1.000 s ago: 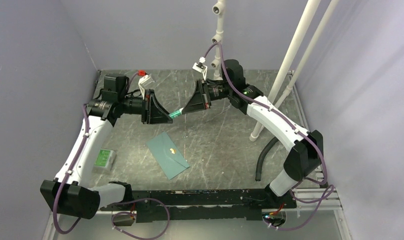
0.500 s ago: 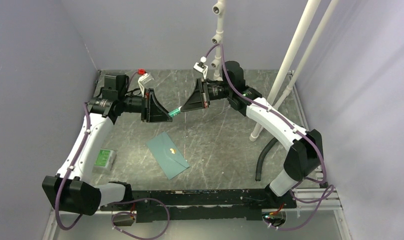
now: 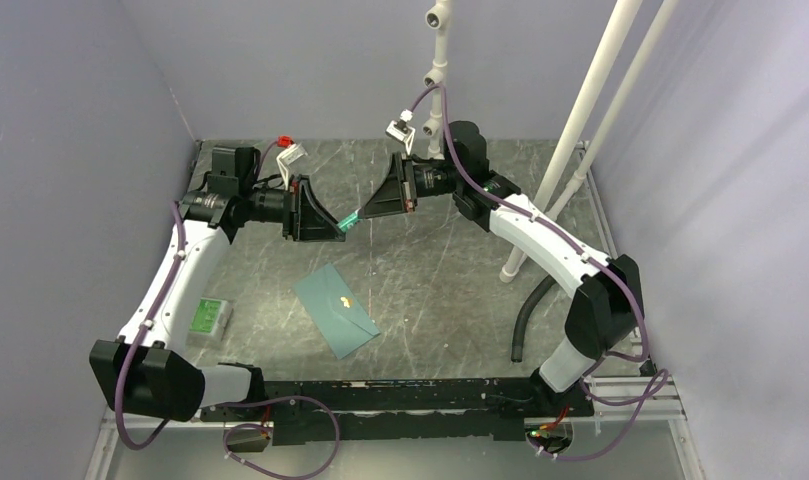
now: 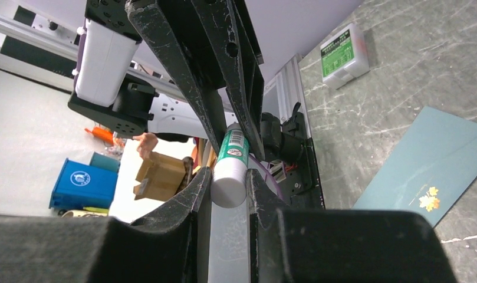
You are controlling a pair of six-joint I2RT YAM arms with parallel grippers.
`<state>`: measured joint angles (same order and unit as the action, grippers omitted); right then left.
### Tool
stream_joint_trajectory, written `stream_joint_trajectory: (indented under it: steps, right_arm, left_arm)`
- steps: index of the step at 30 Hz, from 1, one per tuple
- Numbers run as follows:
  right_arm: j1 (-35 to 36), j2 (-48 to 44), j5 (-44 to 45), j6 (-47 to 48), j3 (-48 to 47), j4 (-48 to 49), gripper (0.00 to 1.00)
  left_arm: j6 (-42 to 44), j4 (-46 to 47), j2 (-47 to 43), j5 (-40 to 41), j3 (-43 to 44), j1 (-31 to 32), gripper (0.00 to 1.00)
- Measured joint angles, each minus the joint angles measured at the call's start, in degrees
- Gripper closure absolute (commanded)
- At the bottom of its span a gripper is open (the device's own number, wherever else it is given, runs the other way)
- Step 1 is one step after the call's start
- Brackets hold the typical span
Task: Place the letter into the envelope and seal it
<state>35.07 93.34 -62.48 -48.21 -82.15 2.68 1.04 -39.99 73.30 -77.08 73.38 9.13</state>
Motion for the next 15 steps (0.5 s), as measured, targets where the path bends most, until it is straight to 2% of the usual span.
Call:
stream_joint_trajectory:
  steps: [2,3,6,8,12,15]
  right_arm:
    - [0.0,0.0,0.3,-0.4,0.1,0.2,0.96]
    - [0.0,-0.1,0.6,-0.8,0.4,0.7,0.87]
    - [-0.5,-1.0,2.6,-0.7,1.5,0.3,0.45]
    - [-0.1,-1.5,5.5,0.8,1.5,-2.5,0.30]
    - [1.9,-1.5,13.5,5.9,0.3,-11.6,0.12]
    - [1.7,-1.5,22.2,8.7,-1.4,-16.5,0.10]
  left_arm:
    - [-0.2,0.0,0.0,0.1,0.0,0.0,0.98]
    - [-0.2,-0.2,-0.1,0.4,0.0,0.0,0.98]
    - [0.0,0.0,-0.6,2.8,-0.2,0.2,0.98]
    - [-0.5,3.1,-1.7,5.3,-1.3,1.0,0.98]
    - [-3.9,8.9,-6.8,12.5,-7.1,3.0,0.97]
    - [-8.7,13.2,-11.4,19.8,-12.9,2.9,0.97]
